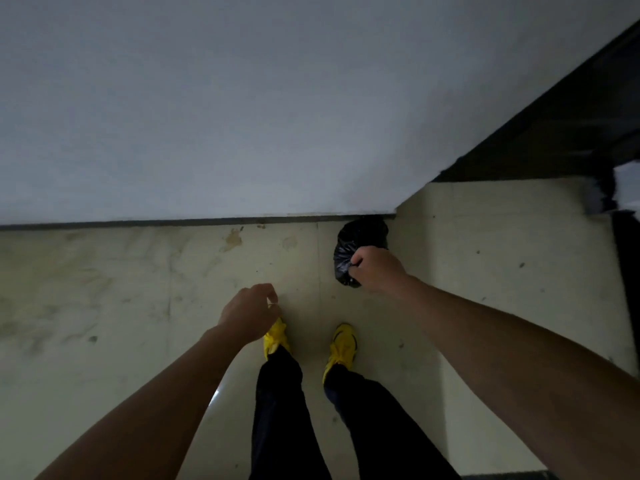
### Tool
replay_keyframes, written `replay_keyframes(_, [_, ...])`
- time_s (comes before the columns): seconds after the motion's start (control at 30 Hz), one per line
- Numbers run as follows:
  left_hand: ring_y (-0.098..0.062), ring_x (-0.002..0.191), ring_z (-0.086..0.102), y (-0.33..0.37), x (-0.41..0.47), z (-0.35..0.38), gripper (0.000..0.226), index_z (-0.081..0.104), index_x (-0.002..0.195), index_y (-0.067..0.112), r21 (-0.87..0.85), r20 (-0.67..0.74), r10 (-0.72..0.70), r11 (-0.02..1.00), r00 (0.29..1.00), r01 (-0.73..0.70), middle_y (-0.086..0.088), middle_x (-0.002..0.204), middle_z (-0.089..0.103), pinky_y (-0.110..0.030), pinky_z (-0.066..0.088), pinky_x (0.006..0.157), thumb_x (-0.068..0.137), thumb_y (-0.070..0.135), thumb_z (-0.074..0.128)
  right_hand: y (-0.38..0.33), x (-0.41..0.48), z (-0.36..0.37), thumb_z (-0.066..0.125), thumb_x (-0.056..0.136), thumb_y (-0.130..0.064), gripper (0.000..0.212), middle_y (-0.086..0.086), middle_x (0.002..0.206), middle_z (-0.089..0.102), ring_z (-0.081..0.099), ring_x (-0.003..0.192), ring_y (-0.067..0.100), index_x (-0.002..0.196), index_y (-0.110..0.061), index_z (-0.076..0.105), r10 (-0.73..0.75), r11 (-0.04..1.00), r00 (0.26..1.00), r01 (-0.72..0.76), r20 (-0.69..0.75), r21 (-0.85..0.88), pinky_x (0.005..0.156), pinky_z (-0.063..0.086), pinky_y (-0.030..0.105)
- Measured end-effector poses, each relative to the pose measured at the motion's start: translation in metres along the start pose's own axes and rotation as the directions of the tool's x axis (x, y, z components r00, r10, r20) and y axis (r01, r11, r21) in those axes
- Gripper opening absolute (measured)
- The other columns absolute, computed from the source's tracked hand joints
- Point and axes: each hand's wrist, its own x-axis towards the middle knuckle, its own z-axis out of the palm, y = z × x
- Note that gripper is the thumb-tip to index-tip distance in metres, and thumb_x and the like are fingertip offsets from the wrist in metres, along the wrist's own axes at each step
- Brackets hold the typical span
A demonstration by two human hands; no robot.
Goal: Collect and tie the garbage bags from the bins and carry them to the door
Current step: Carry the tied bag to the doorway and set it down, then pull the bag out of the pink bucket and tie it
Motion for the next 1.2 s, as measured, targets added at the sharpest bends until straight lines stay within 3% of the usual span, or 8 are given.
replay_keyframes(0.1, [-0.026,0.09,0.064,-0.013,-0.043,-0.025,0.022,0.064,0.105,0.018,-0.061,-0.042,-0.042,0.997,0.998,0.039,-0.009,0.094,0.07,-0.035,0.053,0.076,0.087,0.027,0.058,-0.044,-0.032,-0.007,0.052,0.088,-0.022,0.023,0.015,0.092,0.069,0.065,0.084,0.033,0.099,-0.006,0.066,-0.06,0.992,0.996,0.067,0.064,-0.106,0.061,0.046,0.03])
replay_keyframes(0.2, [-0.026,0.091,0.064,-0.051,-0.092,-0.053,0.022,0.064,0.105,0.017,-0.144,-0.107,-0.107,0.985,0.988,0.091,-0.009,0.095,0.07,-0.037,0.054,0.079,0.087,0.027,0.057,-0.108,-0.061,-0.006,0.053,0.088,-0.027,0.021,0.007,0.1,0.065,0.062,0.091,0.026,0.101,-0.015,0.064,-0.149,0.949,0.982,0.174,0.114,-0.264,0.071,0.049,0.032])
replay_keyframes(0.3, [-0.025,0.092,0.064,-0.101,-0.139,-0.081,0.022,0.063,0.106,0.019,-0.207,-0.16,-0.197,0.965,0.967,0.162,-0.007,0.099,0.069,-0.037,0.054,0.081,0.088,0.03,0.056,-0.179,-0.08,0.003,0.056,0.086,-0.029,0.026,0.009,0.111,0.066,0.062,0.099,0.029,0.106,-0.015,0.066,-0.236,0.864,0.962,0.274,0.14,-0.422,0.082,0.05,0.033])
replay_keyframes(0.43, [-0.023,0.095,0.063,-0.192,-0.21,-0.123,0.024,0.062,0.109,0.02,-0.254,-0.264,-0.332,0.93,0.906,0.266,-0.006,0.103,0.068,-0.033,0.053,0.079,0.09,0.033,0.055,-0.299,-0.109,0.032,0.055,0.089,-0.029,0.025,0.006,0.11,0.065,0.062,0.096,0.025,0.108,-0.017,0.063,-0.385,0.726,0.898,0.438,0.215,-0.531,0.081,0.05,0.033])
replay_keyframes(0.63, [-0.021,0.084,0.06,-0.326,-0.311,-0.167,0.023,0.063,0.108,0.015,-0.395,-0.323,-0.503,0.841,0.802,0.369,-0.009,0.103,0.067,-0.03,0.048,0.074,0.091,0.029,0.057,-0.463,-0.164,0.105,0.053,0.089,-0.035,0.027,0.002,0.107,0.064,0.06,0.09,0.02,0.11,-0.019,0.06,-0.555,0.554,0.776,0.613,0.299,-0.563,0.069,0.044,0.029])
replay_keyframes(0.8, [-0.024,0.092,0.057,-0.416,-0.377,-0.188,0.022,0.063,0.107,0.008,-0.567,-0.352,-0.64,0.726,0.683,0.389,-0.008,0.093,0.06,-0.032,0.047,0.079,0.092,0.022,0.057,-0.58,-0.219,0.168,0.053,0.09,-0.031,0.035,0.003,0.117,0.061,0.059,0.099,0.021,0.122,-0.018,0.059,-0.625,0.34,0.638,0.741,0.45,-0.579,0.083,0.05,0.033])
replay_keyframes(0.9, [-0.027,0.101,0.057,-0.458,-0.399,-0.193,0.021,0.063,0.106,0.008,-0.636,-0.335,-0.702,0.66,0.628,0.399,-0.015,0.103,0.064,-0.033,0.047,0.083,0.092,0.022,0.055,-0.642,-0.24,0.198,0.054,0.09,-0.031,0.035,0.005,0.118,0.062,0.059,0.099,0.021,0.122,-0.018,0.06,-0.655,0.215,0.564,0.777,0.503,-0.592,0.084,0.051,0.034])
replay_keyframes(1.2, [-0.024,0.094,0.063,-0.625,-0.444,-0.223,0.023,0.062,0.106,0.017,-0.722,-0.262,-0.847,0.49,0.462,0.489,-0.007,0.105,0.068,-0.03,0.046,0.073,0.09,0.032,0.055,-0.848,-0.258,0.332,0.055,0.091,-0.034,0.039,0.008,0.127,0.059,0.058,0.11,0.025,0.127,-0.018,0.058,-0.652,-0.086,0.408,0.797,0.639,-0.597,0.092,0.05,0.036])
